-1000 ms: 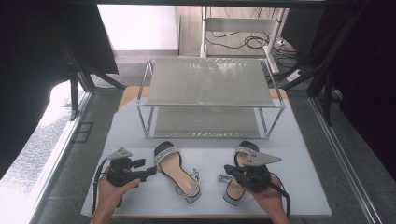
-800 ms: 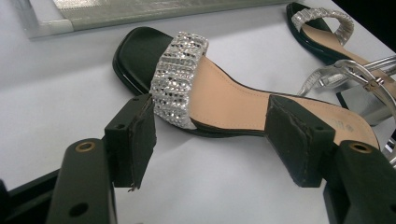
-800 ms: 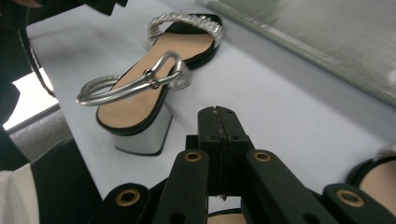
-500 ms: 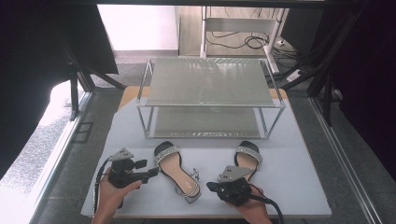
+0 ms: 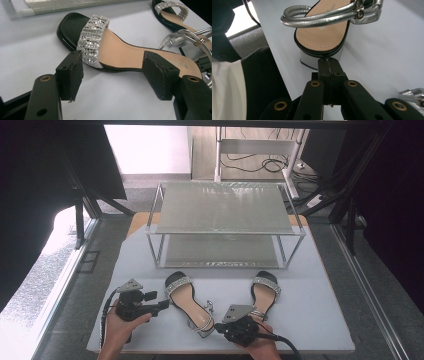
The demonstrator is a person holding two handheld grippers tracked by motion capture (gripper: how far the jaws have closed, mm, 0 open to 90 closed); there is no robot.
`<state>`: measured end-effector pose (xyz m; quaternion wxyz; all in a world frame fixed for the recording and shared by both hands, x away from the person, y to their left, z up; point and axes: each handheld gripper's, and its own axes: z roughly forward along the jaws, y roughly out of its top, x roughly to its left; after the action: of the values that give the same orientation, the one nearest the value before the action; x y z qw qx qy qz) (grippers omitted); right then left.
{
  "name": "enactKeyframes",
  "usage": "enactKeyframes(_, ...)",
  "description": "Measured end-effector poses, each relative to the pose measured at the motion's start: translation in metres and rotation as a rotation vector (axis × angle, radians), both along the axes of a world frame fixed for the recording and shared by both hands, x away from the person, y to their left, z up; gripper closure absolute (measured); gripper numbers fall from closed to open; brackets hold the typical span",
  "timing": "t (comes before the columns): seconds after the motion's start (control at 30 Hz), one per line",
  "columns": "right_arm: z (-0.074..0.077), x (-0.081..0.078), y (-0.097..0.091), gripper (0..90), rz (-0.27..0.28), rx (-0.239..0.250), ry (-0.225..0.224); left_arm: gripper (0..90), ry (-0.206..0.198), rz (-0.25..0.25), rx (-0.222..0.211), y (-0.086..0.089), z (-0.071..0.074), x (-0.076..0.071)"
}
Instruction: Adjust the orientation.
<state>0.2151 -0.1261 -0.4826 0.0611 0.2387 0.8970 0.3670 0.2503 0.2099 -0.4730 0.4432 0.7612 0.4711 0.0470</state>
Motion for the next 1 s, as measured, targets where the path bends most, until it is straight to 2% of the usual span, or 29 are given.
enactKeyframes(0.2, 0.002, 0.003, -0.005, 90.0, -0.031, -0.004, -0.007, 33.9, -0.009, 0.005, -0.017, 0.003, 0.004, -0.002)
enactKeyframes(0.33, 0.000, 0.005, -0.001, 90.0, -0.027, -0.007, 0.001, 33.7, -0.006, 0.013, -0.026, 0.003, 0.004, -0.002)
enactKeyframes(0.4, -0.003, 0.003, 0.005, 90.0, -0.010, -0.033, -0.005, 33.7, -0.010, 0.007, -0.020, 0.002, 0.004, -0.001)
enactKeyframes(0.63, -0.002, -0.007, 0.016, 90.0, 0.024, -0.048, -0.008, 33.7, -0.018, 0.016, -0.031, 0.006, 0.008, -0.004)
enactKeyframes(0.67, -0.002, -0.011, 0.022, 90.0, 0.045, -0.053, -0.013, 33.7, -0.021, 0.022, -0.034, 0.008, 0.009, -0.004)
enactKeyframes(1.0, -0.007, -0.019, 0.053, 89.9, 0.139, 0.024, 0.044, 33.7, -0.031, 0.028, -0.043, 0.013, 0.014, -0.007)
